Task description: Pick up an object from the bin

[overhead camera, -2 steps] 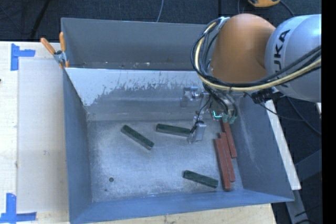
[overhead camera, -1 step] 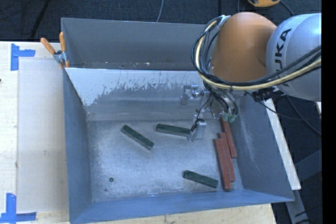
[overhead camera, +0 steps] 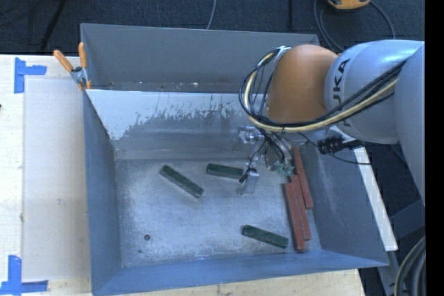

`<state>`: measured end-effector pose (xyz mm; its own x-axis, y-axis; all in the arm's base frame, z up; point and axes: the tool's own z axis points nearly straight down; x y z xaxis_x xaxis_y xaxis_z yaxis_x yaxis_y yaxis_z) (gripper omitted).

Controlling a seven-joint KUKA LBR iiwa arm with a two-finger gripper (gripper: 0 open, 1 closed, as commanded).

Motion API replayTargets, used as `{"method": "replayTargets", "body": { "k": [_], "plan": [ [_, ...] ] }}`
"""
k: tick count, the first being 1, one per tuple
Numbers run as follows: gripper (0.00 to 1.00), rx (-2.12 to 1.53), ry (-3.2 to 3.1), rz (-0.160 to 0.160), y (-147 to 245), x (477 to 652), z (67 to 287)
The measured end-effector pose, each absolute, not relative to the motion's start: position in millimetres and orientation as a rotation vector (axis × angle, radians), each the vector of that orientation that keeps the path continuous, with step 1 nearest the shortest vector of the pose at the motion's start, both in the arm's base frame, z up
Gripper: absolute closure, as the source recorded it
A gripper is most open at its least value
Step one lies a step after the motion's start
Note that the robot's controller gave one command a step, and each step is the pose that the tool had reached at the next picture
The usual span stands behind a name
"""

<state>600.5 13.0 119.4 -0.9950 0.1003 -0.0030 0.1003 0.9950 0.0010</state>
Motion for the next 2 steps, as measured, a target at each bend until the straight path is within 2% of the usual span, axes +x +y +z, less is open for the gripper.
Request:
{"method": "replayTargets", "body": {
  "k": [1, 2],
  "plan": [
    [0.0, 0.182, 3.138, 0.001, 10.4, 605.6, 112.1],
    [0.0, 0.182, 3.135, 0.001, 10.5, 605.8, 125.0]
  ]
}}
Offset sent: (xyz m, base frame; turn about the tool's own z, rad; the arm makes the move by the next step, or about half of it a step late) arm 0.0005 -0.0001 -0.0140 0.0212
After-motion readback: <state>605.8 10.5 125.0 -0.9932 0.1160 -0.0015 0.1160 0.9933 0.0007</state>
